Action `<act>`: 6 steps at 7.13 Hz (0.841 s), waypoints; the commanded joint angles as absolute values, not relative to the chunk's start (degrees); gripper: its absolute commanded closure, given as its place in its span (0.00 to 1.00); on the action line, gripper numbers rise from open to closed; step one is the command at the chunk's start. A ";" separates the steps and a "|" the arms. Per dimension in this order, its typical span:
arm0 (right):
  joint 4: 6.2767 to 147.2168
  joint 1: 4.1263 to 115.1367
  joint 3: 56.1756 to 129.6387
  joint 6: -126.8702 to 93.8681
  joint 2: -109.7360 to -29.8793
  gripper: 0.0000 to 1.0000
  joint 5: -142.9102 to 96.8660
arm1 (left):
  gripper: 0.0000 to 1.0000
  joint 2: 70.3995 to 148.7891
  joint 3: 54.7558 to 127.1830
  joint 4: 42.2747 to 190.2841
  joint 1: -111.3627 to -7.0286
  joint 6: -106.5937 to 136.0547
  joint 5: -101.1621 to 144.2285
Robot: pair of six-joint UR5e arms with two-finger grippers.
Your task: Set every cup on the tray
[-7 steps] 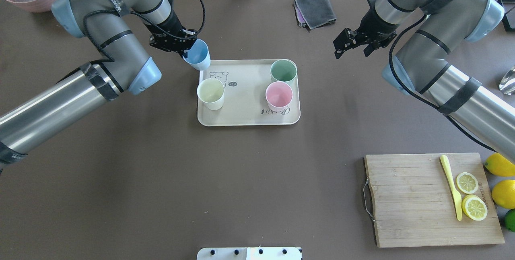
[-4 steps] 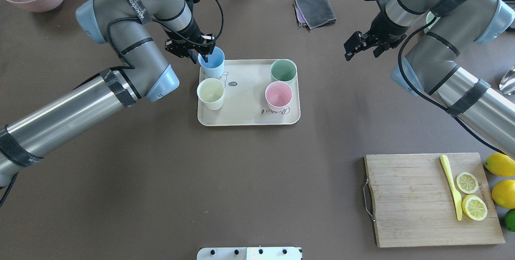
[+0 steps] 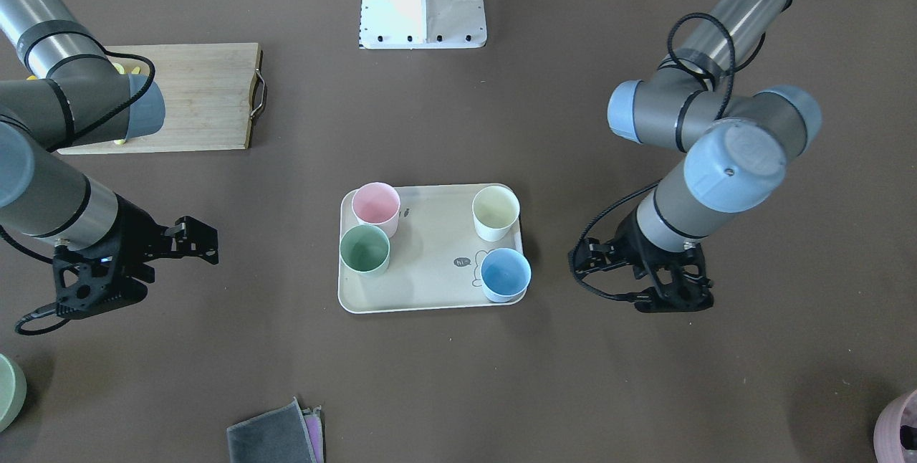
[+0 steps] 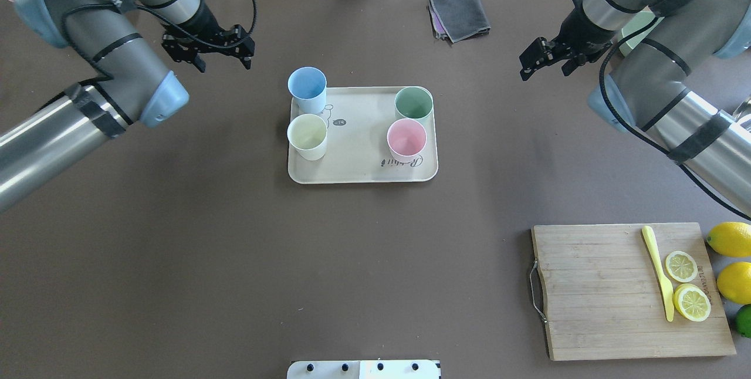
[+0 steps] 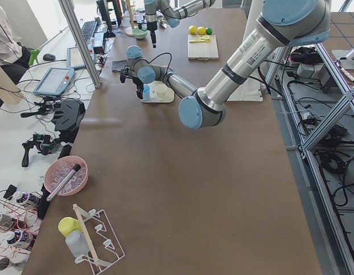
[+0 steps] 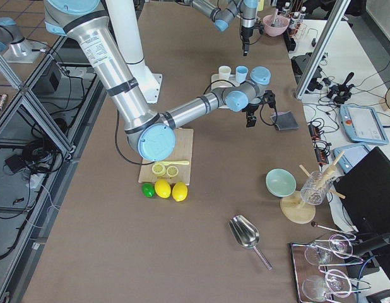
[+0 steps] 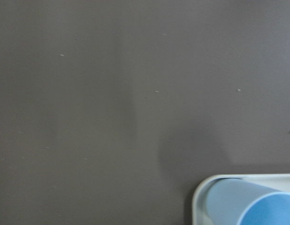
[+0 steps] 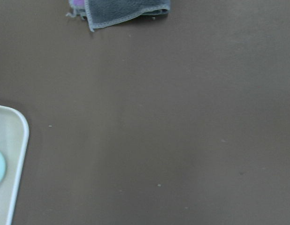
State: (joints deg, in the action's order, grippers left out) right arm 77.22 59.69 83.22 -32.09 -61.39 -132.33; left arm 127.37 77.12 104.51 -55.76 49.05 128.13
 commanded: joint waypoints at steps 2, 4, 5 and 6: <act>78.82 67.74 82.09 -17.63 -66.52 0.00 -132.36 | 0.02 112.20 83.58 104.06 -66.58 24.53 130.25; 82.88 72.14 82.09 -8.48 -68.63 0.00 -132.28 | 0.02 107.07 83.15 103.98 -72.57 9.71 130.17; 82.97 73.72 82.09 -7.39 -70.30 0.00 -132.19 | 0.02 105.48 83.32 104.06 -73.73 9.15 129.82; 82.79 74.18 82.09 -7.38 -71.53 0.00 -131.49 | 0.02 102.68 83.84 104.15 -73.74 9.23 129.64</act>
